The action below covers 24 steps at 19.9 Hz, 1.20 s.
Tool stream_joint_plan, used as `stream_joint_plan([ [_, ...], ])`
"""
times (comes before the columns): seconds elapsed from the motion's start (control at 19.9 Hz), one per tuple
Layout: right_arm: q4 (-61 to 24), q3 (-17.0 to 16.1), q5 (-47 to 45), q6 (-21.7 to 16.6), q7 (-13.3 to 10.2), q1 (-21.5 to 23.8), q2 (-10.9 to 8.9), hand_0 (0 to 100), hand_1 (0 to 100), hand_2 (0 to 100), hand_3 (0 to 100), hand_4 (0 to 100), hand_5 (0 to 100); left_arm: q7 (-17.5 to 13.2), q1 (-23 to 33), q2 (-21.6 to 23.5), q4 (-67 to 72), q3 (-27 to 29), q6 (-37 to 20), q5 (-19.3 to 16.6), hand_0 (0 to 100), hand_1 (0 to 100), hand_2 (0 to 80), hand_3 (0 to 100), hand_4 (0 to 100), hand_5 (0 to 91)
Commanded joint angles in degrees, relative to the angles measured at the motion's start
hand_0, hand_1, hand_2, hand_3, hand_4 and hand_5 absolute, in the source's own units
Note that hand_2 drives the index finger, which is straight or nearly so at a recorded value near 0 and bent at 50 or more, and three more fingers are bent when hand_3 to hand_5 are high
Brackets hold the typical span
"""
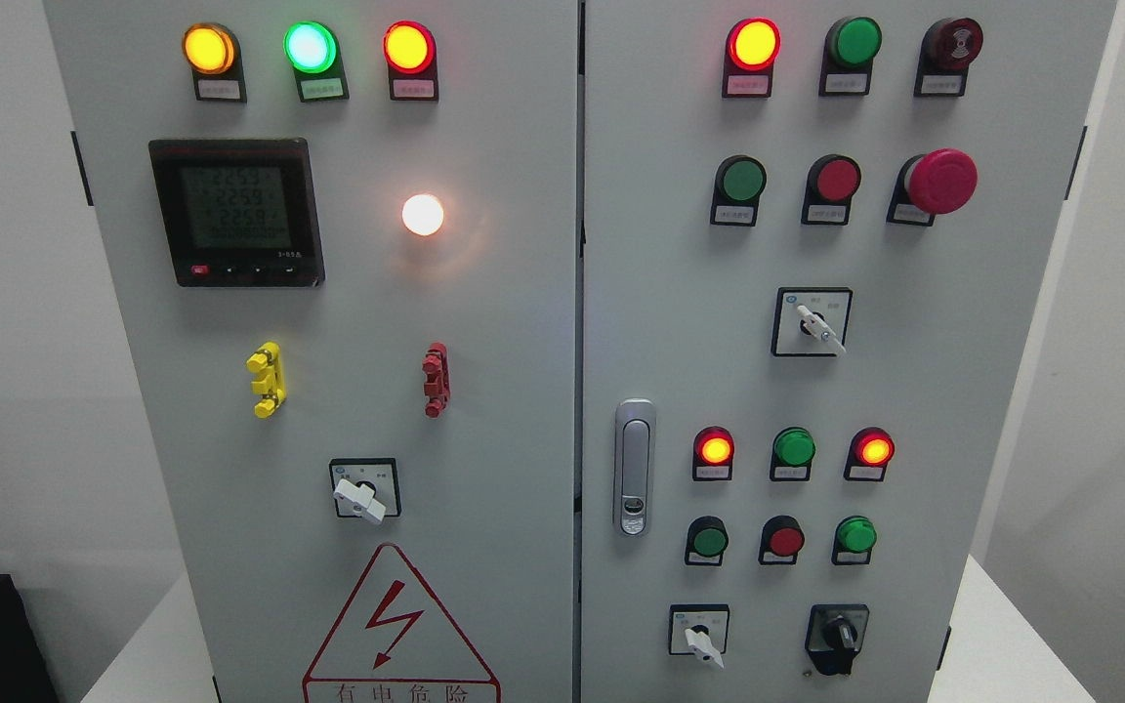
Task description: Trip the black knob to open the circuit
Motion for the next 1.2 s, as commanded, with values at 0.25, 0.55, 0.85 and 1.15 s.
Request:
stream_joint_plan([
  [0.25,-3.4,0.4,-0.2,1.5,0.0,-3.4,0.04,54,74,0,100,100,94,0.0,-0.1,-0.1,0.1,0.1,0.1,0.1,12,39,0.0,0,0,0.0],
  [0.55,-3.5,1.3,0.0,3.5,-0.2,-5.8,0.04,55,74,0,100,100,94,0.0,0.0,-0.1,0.1,0.1,0.1,0.1,12,39,0.0,0,0,0.0],
  [0.85,-3.4,1.8,0.1,4.7,-0.8,-7.5,0.04,55,74,0,100,100,94,0.0,0.0,-0.1,0.1,0.1,0.1,0.1,12,39,0.0,0,0,0.0],
  [1.15,-3.4,3.1,0.2,4.7,-0.9,-7.7,0.04,55,74,0,100,100,94,0.0,0.0,-0.1,0.1,0.1,0.0,0.1,12,39,0.0,0,0,0.0],
])
